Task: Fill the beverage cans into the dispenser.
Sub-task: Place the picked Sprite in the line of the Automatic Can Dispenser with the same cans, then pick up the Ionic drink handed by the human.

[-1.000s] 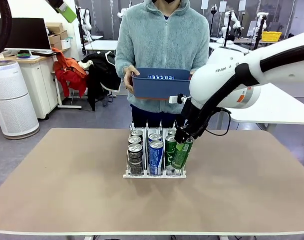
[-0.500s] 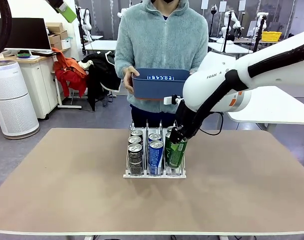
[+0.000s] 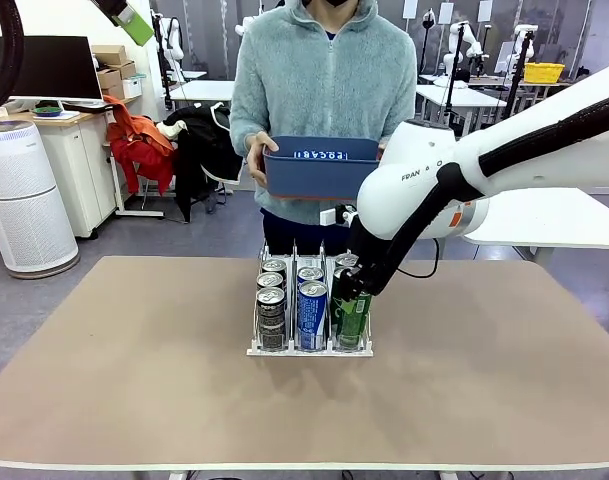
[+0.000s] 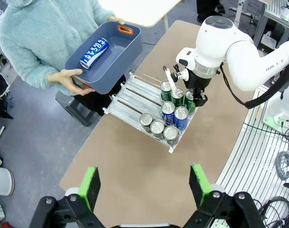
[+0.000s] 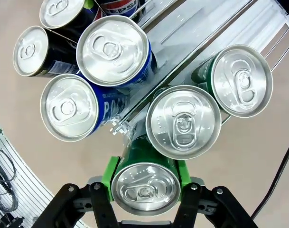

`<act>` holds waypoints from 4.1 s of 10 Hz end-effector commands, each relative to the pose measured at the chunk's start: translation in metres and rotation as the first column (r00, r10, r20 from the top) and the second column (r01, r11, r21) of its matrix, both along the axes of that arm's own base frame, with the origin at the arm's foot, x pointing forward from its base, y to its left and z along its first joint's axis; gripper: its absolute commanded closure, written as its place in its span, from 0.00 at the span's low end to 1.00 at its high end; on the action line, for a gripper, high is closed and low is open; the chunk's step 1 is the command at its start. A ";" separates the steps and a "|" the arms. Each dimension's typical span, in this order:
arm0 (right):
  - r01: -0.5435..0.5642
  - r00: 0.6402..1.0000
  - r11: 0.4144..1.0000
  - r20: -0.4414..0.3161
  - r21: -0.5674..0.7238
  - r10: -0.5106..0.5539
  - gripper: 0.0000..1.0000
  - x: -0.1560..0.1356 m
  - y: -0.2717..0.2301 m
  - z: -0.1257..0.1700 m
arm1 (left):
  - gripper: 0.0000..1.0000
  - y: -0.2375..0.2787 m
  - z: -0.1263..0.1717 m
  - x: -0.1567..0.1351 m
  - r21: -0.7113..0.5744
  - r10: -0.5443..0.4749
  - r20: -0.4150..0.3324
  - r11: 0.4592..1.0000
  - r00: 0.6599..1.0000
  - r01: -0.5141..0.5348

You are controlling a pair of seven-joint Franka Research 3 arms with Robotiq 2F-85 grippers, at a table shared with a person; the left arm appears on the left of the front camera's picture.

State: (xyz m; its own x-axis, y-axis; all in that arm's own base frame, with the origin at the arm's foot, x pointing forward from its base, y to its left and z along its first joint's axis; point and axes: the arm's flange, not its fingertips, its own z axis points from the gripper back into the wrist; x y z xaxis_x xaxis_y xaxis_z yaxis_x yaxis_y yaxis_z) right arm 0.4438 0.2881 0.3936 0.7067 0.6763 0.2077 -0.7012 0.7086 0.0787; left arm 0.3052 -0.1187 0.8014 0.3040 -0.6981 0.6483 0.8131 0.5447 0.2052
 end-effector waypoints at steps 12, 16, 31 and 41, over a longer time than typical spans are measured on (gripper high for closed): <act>-0.005 1.000 1.000 0.015 -0.021 0.006 0.00 0.002 0.010 0.001 | 0.00 0.001 -0.001 0.000 -0.001 0.001 -0.002 1.000 1.000 -0.001; -0.015 1.000 1.000 0.007 0.000 0.015 0.00 0.000 0.007 0.003 | 0.00 0.001 -0.001 0.000 -0.001 0.001 -0.002 1.000 1.000 -0.001; -0.085 0.954 0.953 0.301 0.292 -0.007 0.00 -0.031 -0.095 0.237 | 0.00 0.001 -0.001 0.000 -0.001 0.001 -0.002 1.000 1.000 -0.001; -0.025 0.921 0.932 0.370 0.361 -0.119 0.00 -0.061 -0.148 0.307 | 0.00 0.001 -0.001 0.000 -0.001 0.001 -0.002 1.000 1.000 -0.001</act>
